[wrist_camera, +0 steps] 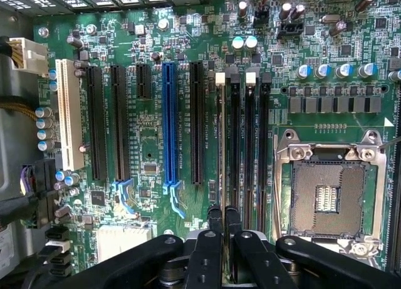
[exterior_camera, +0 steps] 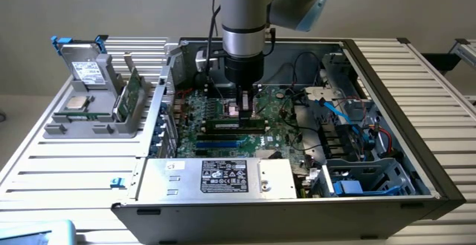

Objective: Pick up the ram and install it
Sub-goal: 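Insert the ram into the slot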

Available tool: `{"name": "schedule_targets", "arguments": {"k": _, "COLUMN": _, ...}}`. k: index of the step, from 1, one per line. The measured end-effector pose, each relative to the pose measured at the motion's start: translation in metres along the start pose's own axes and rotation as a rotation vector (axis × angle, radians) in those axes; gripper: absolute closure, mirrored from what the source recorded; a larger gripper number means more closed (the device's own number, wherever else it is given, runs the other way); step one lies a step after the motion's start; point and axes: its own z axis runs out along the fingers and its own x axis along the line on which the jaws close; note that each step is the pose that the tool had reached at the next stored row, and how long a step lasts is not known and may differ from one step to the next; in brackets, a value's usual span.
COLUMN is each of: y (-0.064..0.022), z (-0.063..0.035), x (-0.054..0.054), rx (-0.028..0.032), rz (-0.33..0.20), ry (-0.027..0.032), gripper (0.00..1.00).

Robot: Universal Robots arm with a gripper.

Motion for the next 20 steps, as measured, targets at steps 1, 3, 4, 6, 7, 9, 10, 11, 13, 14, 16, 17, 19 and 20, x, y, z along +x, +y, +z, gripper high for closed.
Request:
{"name": "schedule_targets", "arguments": {"k": 1, "y": 0.0001, "z": 0.0001, "x": 0.0, "rx": 0.0006, "rz": 0.0, "ry": 0.0, "gripper": 0.87}}
{"name": "schedule_targets", "arguments": {"k": 3, "y": 0.0003, "z": 0.0004, "x": 0.0, "rx": 0.0019, "rz": 0.0, "ry": 0.0002, "gripper": 0.87}}
{"name": "schedule_targets", "arguments": {"k": 4, "y": 0.0004, "z": 0.0006, "x": -0.0001, "rx": 0.0028, "rz": 0.0, "ry": 0.0001, "gripper": 0.87}}
{"name": "schedule_targets", "arguments": {"k": 6, "y": 0.0009, "z": 0.0009, "x": -0.0001, "rx": 0.0048, "rz": 0.001, "ry": 0.0, "gripper": 0.87}}
{"name": "schedule_targets", "arguments": {"k": 7, "y": 0.001, "z": 0.001, "x": -0.0001, "rx": 0.0058, "rz": 0.001, "ry": 0.0, "gripper": 0.87}}
{"name": "schedule_targets", "arguments": {"k": 9, "y": 0.0012, "z": 0.001, "x": -0.0002, "rx": 0.008, "rz": 0.001, "ry": -0.0001, "gripper": 0.87}}
{"name": "schedule_targets", "arguments": {"k": 10, "y": 0.0013, "z": 0.001, "x": -0.0002, "rx": 0.0089, "rz": 0.001, "ry": -0.0001, "gripper": 0.87}}
{"name": "schedule_targets", "arguments": {"k": 11, "y": 0.0014, "z": 0.001, "x": -0.0001, "rx": 0.0099, "rz": 0.001, "ry": -0.0001, "gripper": 0.87}}
{"name": "schedule_targets", "arguments": {"k": 13, "y": 0.0015, "z": 0.001, "x": -0.0001, "rx": 0.0104, "rz": 0.001, "ry": -0.0001, "gripper": 0.87}}
{"name": "schedule_targets", "arguments": {"k": 14, "y": 0.0015, "z": 0.001, "x": -0.0001, "rx": 0.0105, "rz": 0.001, "ry": -0.0001, "gripper": 0.87}}
{"name": "schedule_targets", "arguments": {"k": 16, "y": 0.0016, "z": 0.001, "x": -0.0001, "rx": 0.0106, "rz": 0.001, "ry": -0.0001, "gripper": 0.87}}
{"name": "schedule_targets", "arguments": {"k": 17, "y": 0.0017, "z": 0.001, "x": -0.0001, "rx": 0.0106, "rz": 0.001, "ry": 0.0, "gripper": 0.87}}
{"name": "schedule_targets", "arguments": {"k": 19, "y": 0.0021, "z": 0.0009, "x": -0.0001, "rx": 0.0108, "rz": 0.002, "ry": 0.0, "gripper": 0.87}}
{"name": "schedule_targets", "arguments": {"k": 20, "y": 0.0022, "z": 0.0009, "x": -0.0001, "rx": 0.0111, "rz": 0.002, "ry": -0.0001, "gripper": 0.87}}
